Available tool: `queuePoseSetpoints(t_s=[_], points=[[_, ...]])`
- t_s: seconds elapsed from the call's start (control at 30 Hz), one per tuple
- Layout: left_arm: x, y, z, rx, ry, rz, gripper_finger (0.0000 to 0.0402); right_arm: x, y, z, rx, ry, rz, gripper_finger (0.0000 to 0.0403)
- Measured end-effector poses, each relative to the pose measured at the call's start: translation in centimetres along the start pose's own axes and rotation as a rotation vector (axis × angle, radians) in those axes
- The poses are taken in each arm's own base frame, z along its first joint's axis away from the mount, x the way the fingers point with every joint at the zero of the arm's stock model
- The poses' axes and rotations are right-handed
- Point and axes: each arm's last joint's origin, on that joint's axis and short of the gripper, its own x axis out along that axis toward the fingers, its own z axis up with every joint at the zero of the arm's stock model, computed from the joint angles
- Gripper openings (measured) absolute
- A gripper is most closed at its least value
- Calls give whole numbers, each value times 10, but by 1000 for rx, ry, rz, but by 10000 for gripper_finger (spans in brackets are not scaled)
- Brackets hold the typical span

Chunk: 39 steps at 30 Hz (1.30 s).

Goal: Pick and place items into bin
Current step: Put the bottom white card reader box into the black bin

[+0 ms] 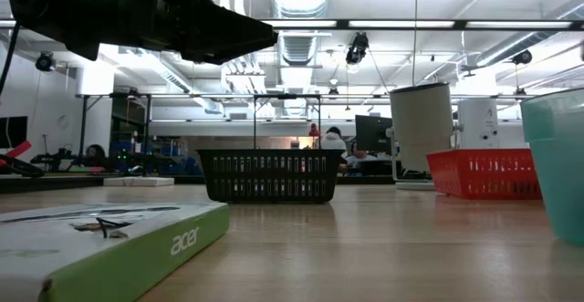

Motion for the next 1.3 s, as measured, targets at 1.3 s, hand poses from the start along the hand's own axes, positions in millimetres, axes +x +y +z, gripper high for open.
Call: queuePoseSetpoints(t_s=[1.3], points=[[0,0,0,-1,0,0,169,-13,-47,144,-917,-693,211,85]])
